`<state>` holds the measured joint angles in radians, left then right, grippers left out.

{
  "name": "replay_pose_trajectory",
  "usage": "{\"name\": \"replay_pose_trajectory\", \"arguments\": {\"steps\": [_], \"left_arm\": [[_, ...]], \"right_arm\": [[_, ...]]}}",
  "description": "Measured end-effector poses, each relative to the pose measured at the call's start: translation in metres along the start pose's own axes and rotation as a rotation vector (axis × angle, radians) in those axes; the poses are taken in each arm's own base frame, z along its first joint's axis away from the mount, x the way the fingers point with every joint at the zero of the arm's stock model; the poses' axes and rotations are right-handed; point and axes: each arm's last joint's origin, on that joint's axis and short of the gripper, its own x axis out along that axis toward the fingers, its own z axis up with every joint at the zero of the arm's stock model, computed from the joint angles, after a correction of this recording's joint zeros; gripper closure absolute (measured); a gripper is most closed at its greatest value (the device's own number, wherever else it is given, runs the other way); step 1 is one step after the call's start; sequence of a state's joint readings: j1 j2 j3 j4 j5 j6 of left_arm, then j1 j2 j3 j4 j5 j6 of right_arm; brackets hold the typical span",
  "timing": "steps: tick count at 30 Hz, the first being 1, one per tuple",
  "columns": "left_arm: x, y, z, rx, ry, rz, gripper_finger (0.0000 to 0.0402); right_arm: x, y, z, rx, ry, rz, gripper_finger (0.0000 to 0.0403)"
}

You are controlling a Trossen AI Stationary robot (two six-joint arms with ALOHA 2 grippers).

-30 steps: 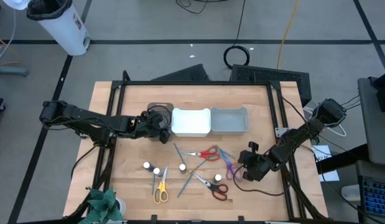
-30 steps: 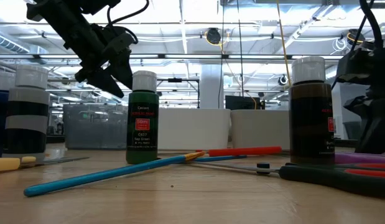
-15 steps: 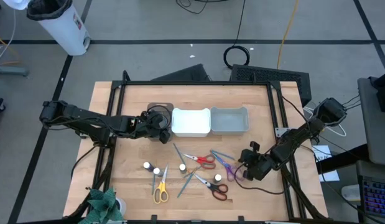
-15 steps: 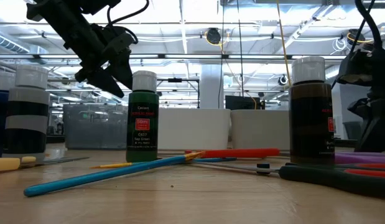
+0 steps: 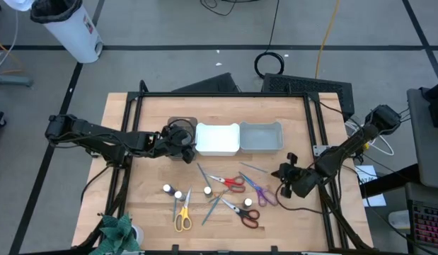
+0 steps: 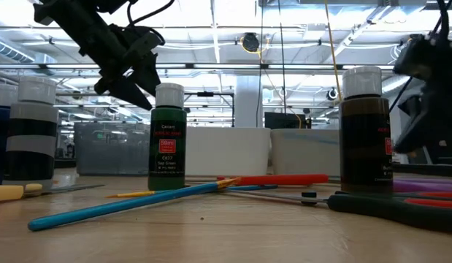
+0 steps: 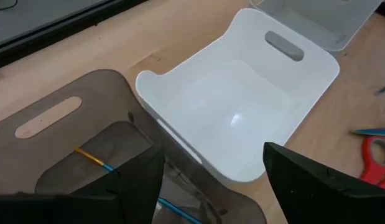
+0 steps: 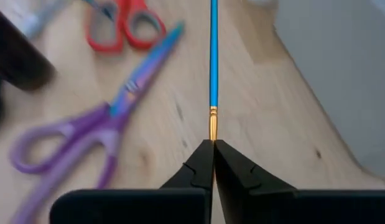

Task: Pick & Place Paint Supplies
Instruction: Put the blue paint brush into the black bin

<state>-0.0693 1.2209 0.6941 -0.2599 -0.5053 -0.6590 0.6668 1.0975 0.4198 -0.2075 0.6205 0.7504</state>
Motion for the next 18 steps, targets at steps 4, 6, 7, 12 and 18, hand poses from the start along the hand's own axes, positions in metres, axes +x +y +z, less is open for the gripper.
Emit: {"name": "replay_pose_trajectory", "arguments": {"steps": [4, 6, 7, 12, 18], "left_arm": [[0.0, -0.001, 0.001, 0.005, -0.008, -0.006, 0.012], [0.0, -0.001, 0.002, 0.008, -0.018, -0.014, 0.0118], [0.0, -0.002, 0.003, 0.011, -0.025, -0.02, 0.0117], [0.0, -0.003, 0.004, 0.01, -0.036, -0.036, 0.012], [0.0, -0.003, 0.004, 0.009, -0.036, -0.036, 0.0122]], "right_arm": [[-0.006, 0.004, 0.011, -0.038, -0.093, 0.062, 0.0403], [-0.009, 0.005, 0.016, -0.063, -0.145, 0.073, 0.0403], [-0.011, 0.006, 0.019, -0.077, -0.17, 0.08, 0.0403], [-0.019, 0.004, 0.034, -0.133, -0.292, 0.092, 0.0403], [-0.027, -0.006, 0.05, -0.173, -0.391, 0.073, 0.0403]]}}
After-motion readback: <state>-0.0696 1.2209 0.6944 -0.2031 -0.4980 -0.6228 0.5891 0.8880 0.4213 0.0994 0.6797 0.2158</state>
